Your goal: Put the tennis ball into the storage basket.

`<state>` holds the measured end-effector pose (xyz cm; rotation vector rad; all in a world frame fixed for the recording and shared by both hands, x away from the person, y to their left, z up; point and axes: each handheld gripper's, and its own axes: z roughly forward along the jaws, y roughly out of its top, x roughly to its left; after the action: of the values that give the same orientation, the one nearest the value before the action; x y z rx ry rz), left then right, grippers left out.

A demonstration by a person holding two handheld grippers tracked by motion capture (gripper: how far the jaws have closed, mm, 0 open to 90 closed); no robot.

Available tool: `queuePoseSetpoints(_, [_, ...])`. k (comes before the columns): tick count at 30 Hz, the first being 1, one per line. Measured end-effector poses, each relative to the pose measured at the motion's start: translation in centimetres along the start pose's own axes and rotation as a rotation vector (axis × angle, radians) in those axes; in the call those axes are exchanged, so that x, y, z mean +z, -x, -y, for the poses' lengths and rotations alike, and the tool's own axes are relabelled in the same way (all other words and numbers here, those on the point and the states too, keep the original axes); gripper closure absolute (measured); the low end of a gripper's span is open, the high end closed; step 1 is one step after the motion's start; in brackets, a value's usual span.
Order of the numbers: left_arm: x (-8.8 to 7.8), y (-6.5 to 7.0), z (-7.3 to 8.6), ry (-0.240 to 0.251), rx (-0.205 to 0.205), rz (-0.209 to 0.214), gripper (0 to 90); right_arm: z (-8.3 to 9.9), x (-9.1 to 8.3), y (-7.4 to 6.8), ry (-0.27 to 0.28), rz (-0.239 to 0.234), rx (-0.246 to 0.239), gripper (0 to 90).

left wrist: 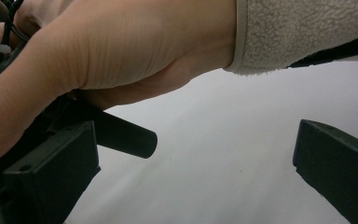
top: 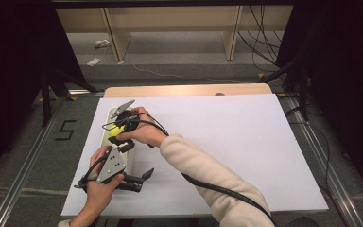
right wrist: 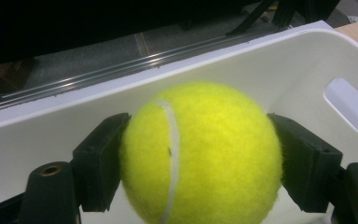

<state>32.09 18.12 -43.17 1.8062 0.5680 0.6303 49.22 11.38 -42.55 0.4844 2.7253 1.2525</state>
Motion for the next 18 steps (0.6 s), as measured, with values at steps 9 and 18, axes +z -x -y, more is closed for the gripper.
queuePoseSetpoints(9, [0.0, 0.0, 0.0, 0.001, -0.001, 0.0, 0.0, 0.09, 0.18, -0.1, -0.01, -0.002, 0.003, 24.7])
queuePoseSetpoints(18, [0.0, -0.01, 0.0, 0.001, 0.0, 0.0, 0.0, -0.22, -0.07, -0.05, 0.015, 0.013, 0.013, 23.4])
